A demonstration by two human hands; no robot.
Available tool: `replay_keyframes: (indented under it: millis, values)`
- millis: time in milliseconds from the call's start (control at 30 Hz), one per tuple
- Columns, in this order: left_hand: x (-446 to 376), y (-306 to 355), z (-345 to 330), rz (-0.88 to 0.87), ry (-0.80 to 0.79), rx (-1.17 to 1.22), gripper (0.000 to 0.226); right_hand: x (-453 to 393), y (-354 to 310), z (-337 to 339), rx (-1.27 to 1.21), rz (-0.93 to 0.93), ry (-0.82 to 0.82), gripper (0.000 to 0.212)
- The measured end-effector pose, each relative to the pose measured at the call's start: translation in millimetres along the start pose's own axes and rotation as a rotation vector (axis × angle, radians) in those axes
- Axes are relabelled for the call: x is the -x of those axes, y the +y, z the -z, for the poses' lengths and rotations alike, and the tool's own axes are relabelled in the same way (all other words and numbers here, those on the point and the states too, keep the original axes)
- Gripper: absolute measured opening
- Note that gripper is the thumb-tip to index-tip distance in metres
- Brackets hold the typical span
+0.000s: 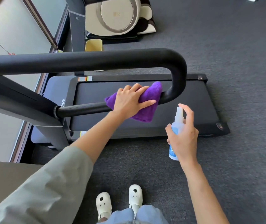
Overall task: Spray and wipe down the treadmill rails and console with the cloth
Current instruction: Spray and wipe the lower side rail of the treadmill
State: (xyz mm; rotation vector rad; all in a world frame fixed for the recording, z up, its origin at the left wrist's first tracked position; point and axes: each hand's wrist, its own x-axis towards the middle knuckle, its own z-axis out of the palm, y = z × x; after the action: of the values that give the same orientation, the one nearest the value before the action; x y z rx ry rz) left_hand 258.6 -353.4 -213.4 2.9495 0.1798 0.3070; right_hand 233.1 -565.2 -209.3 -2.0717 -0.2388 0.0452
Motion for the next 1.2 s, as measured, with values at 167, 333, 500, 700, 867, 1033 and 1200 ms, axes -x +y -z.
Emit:
replay_keyframes:
  millis: [167, 333, 500, 700, 867, 1033, 1200]
  values:
    - [-21, 46, -4, 0.086, 0.104, 0.166, 0.054, -5, 1, 9, 0.014, 0.000, 0.020, 0.063]
    - [-23, 77, 14, 0.279, 0.379, 0.952, 0.044, -7, 3, 16, 0.008, -0.016, 0.057, 0.063]
    - [-24, 83, 6, 0.203, 0.351, 0.932, 0.050, -10, 8, 21, 0.032, 0.006, 0.074, 0.063]
    - [-22, 55, -7, 0.068, 0.113, 0.241, 0.064, -11, 9, 17, 0.034, -0.012, 0.061, 0.064]
    - [7, 4, 1, 0.016, 0.019, 0.049, 0.080, -10, 2, 9, 0.033, 0.009, 0.043, 0.063]
    - [45, -57, 12, 0.132, 0.055, 0.058, 0.087, -10, -7, -5, 0.008, 0.047, 0.013, 0.062]
    - [50, -52, 11, 0.229, 0.098, 0.027, 0.081, -7, -13, -20, 0.012, 0.060, -0.051, 0.062]
